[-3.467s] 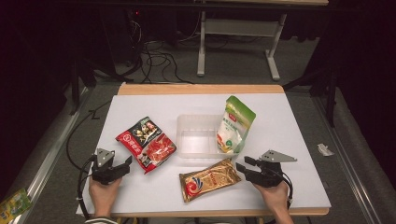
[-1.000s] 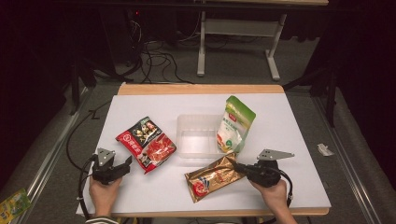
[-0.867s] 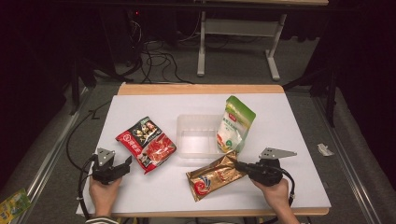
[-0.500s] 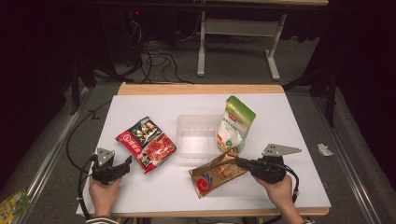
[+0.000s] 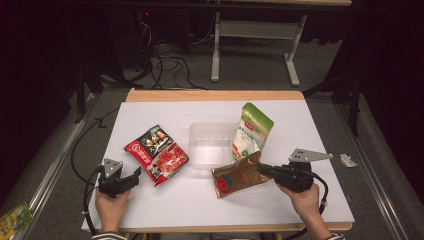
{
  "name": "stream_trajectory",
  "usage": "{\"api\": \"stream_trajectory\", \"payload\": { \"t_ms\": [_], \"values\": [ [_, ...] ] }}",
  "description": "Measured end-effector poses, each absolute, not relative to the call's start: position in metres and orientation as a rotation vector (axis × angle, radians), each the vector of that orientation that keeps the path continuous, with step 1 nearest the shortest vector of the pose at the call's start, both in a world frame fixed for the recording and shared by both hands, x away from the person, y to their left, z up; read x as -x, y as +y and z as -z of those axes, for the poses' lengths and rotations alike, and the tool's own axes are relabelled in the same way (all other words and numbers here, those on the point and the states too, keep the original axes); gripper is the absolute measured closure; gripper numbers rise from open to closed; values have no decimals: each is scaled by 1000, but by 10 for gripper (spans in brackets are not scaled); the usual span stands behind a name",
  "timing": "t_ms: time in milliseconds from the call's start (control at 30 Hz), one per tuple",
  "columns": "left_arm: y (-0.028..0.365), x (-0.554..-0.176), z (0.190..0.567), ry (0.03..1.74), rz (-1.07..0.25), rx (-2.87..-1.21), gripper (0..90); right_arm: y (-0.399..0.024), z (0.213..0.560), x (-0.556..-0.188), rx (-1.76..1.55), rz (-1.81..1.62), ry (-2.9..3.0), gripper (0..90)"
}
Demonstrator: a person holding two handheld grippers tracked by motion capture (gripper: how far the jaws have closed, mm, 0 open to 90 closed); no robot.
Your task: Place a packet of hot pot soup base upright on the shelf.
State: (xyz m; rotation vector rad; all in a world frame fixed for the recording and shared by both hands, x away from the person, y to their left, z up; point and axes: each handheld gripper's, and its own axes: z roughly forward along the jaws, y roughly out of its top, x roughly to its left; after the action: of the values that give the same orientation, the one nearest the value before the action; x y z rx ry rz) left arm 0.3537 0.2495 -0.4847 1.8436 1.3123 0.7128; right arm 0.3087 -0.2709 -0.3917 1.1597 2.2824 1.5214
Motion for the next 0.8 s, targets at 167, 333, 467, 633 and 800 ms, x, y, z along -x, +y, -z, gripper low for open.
{"api": "stream_trajectory", "payload": {
  "t_ms": [167, 333, 467, 633, 800],
  "values": [
    [250, -354, 485, 1313, -713, -1843, 285, -275, 387, -308, -1155, -1544, 2278, 900],
    [250, -354, 485, 1313, -713, -1844, 284, -276, 384, -308, -1153, -1563, 2270, 900],
    [250, -354, 485, 1313, -710, -1845, 285, -278, 381, -307, -1148, -1562, 2253, 900],
    [250, -354, 485, 1313, -713, -1844, 286, -281, 374, -305, -1129, -1564, 2246, 900],
    [250, -354, 485, 1313, -711, -1846, 286, -285, 366, -305, -1127, -1588, 2220, 900]
  ]
}}
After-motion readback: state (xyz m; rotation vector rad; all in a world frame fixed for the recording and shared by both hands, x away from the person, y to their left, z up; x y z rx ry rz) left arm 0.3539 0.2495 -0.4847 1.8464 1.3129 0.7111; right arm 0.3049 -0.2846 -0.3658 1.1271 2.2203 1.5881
